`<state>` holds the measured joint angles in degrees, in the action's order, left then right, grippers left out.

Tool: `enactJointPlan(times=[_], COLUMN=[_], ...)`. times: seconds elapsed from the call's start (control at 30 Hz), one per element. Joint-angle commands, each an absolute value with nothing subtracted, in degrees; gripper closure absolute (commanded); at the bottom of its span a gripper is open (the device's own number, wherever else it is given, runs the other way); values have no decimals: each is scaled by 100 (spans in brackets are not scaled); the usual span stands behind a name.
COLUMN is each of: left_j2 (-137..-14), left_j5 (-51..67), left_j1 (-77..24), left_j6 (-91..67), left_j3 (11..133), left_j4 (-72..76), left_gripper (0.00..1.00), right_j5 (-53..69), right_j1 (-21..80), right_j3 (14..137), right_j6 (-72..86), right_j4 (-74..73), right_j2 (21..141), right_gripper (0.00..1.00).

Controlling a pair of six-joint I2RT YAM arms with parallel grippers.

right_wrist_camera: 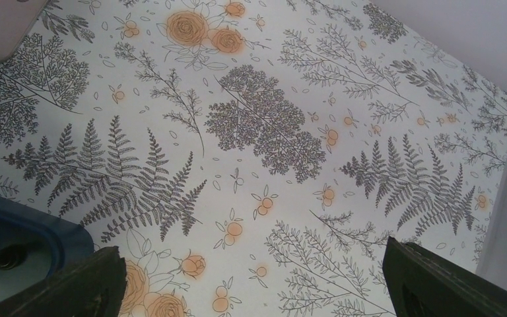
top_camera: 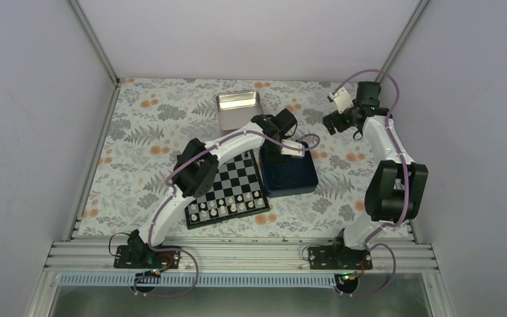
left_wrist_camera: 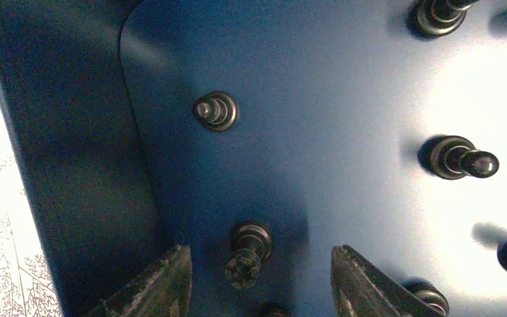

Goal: Set up the chess pieces on the board
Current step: Pick up the chess piece from the storage box.

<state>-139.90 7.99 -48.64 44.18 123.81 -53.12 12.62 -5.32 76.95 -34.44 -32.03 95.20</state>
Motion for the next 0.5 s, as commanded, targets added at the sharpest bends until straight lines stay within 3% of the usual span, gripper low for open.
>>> enactJointPlan(times=[0.0,0.47], left_j2=[-14023,-14071], left_j5=[845,809], left_j1=[-4887,-4889], left_j6=[4430,4419], left_j3=[12528,12555], left_j4=[-5420,-5414], left_gripper=[49,53], right_j5=[1387,1406], right_j1=[-506,-457], right_j3=[7630,7620], right_j6=[-3489,-3581], right_j4=[-3237,-3327], right_j2=[9469,9492], right_gripper=[0,0])
